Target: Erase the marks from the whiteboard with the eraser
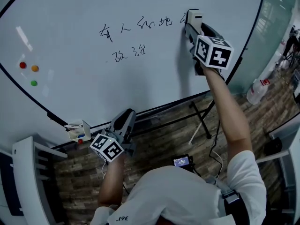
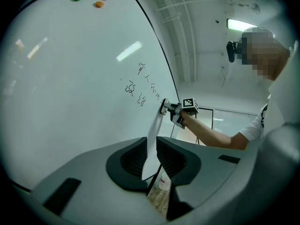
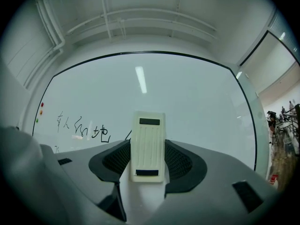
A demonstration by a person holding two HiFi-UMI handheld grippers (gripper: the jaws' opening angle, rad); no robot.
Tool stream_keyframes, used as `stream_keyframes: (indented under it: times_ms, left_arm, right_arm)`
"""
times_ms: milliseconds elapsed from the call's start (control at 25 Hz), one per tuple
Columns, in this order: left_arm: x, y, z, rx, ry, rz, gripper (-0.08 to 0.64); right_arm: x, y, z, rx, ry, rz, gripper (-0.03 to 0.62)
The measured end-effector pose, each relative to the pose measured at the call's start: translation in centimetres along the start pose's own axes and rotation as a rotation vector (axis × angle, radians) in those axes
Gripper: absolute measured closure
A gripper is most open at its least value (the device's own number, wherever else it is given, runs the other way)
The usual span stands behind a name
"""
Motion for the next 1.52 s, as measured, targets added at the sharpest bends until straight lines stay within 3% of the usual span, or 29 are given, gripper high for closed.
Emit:
stream_keyframes:
  times_ms: [1000,1320,1520]
  left_arm:
    - [0.8,-3.5,3.4,-0.009,-0.006,0.010,0.508]
    - [0.7,-4.0,3.3,-0.021,-0.010,0.013,0.508]
    - [0.6,-4.4,3.9,-0.020,-0.010,0.012,0.508]
  right_arm:
    - [0.4,1.6,10.1,0.006,-0.022,0.013,0.344]
    - [0.7,2.4,15.3,0.063,-0.045,0.016,0.344]
    - [0.7,2.6,16.4,0.038,-0.048,0.015,0.344]
Point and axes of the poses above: the fingertips, and each gripper's own axes: y forward along the fingers, z to its left, x out of its top, the point moved 3 cm from there along -y, backward along the fingers, and after that the axes turned 8 degrees about x, right-handed, at the moved point
